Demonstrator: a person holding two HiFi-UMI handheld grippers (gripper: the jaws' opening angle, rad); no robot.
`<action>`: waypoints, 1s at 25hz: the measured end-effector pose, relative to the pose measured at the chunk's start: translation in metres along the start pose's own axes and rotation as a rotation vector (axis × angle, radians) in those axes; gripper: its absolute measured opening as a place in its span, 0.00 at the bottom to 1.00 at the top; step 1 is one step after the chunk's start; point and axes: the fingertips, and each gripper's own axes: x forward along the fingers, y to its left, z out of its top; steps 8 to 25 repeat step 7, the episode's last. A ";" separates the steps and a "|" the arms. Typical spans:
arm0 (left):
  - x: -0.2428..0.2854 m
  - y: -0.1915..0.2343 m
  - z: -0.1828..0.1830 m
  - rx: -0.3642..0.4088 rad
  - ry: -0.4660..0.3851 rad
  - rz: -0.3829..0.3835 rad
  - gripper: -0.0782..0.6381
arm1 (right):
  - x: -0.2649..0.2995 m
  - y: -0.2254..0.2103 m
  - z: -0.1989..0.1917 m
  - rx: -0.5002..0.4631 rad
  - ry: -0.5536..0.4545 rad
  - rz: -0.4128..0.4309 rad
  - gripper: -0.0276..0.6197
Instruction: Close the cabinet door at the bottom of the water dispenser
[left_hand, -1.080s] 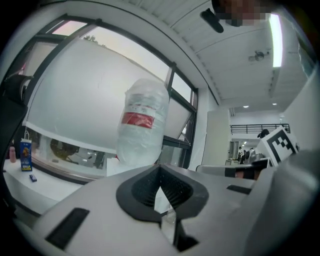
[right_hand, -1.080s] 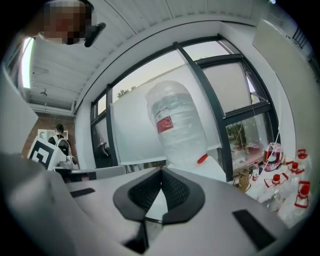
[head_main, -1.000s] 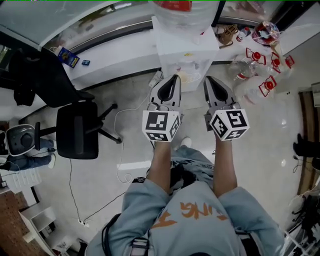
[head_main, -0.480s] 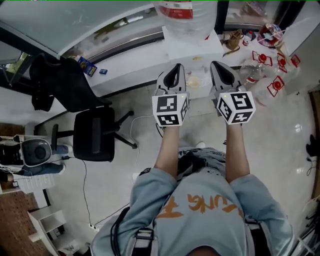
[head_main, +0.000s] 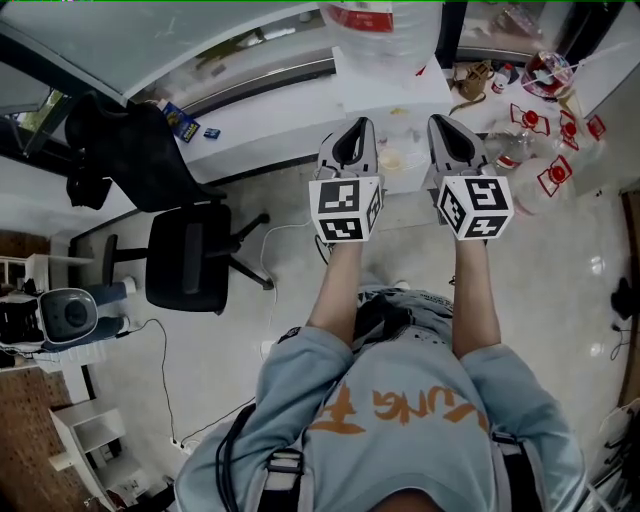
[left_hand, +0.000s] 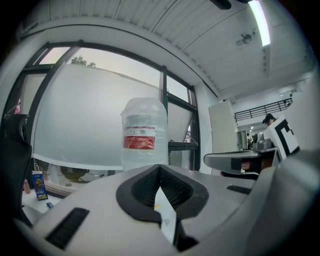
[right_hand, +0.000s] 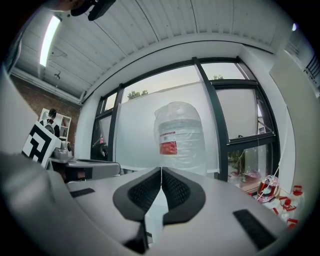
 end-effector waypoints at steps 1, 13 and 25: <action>0.000 0.001 0.000 0.001 0.001 0.001 0.14 | 0.000 0.001 0.001 -0.002 -0.003 0.001 0.09; -0.002 0.007 0.012 -0.001 -0.009 0.020 0.14 | 0.005 0.008 0.013 -0.027 -0.008 0.025 0.09; -0.002 0.007 0.012 -0.001 -0.009 0.020 0.14 | 0.005 0.008 0.013 -0.027 -0.008 0.025 0.09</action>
